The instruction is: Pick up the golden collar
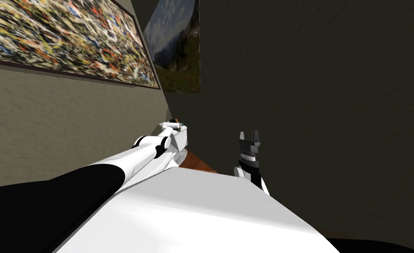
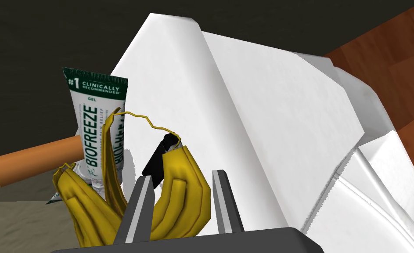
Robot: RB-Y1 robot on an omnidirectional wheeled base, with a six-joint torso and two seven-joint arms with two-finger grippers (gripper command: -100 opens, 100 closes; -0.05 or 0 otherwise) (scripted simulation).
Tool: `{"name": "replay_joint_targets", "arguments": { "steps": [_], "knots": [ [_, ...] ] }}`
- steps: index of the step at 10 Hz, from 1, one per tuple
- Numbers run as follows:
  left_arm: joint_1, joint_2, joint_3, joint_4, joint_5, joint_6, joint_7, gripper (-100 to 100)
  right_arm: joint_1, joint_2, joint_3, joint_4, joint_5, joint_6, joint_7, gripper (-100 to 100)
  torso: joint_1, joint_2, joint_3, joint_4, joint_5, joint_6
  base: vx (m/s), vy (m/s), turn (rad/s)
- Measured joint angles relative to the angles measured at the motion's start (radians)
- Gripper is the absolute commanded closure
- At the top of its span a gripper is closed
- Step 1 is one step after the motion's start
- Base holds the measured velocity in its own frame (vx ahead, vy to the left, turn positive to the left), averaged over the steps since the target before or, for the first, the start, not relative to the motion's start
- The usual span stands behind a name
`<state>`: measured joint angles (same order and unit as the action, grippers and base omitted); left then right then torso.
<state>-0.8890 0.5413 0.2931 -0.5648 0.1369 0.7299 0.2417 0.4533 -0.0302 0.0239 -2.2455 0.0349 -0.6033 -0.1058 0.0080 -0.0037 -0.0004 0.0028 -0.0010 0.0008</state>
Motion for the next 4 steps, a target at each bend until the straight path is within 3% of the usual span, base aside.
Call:
{"name": "replay_joint_targets", "arguments": {
  "steps": [3,4],
  "knots": [
    [-0.007,-0.005,-0.028,-0.011,-0.029,0.017,0.065,100,0.000,0.000,0.000,0.000,0.000,0.000,0.000,0,0.000,0.000,0.000,0.000,0.000,0.000,-0.049,0.041,-0.052],
    [-0.007,-0.005,-0.029,-0.011,-0.030,0.018,0.069,0,0.000,0.000,0.000,0.000,0.000,0.000,0.000,0,-0.001,-0.002,-0.001,0.000,0.000,-0.001,0.000,0.000,0.000]
  ]
}}
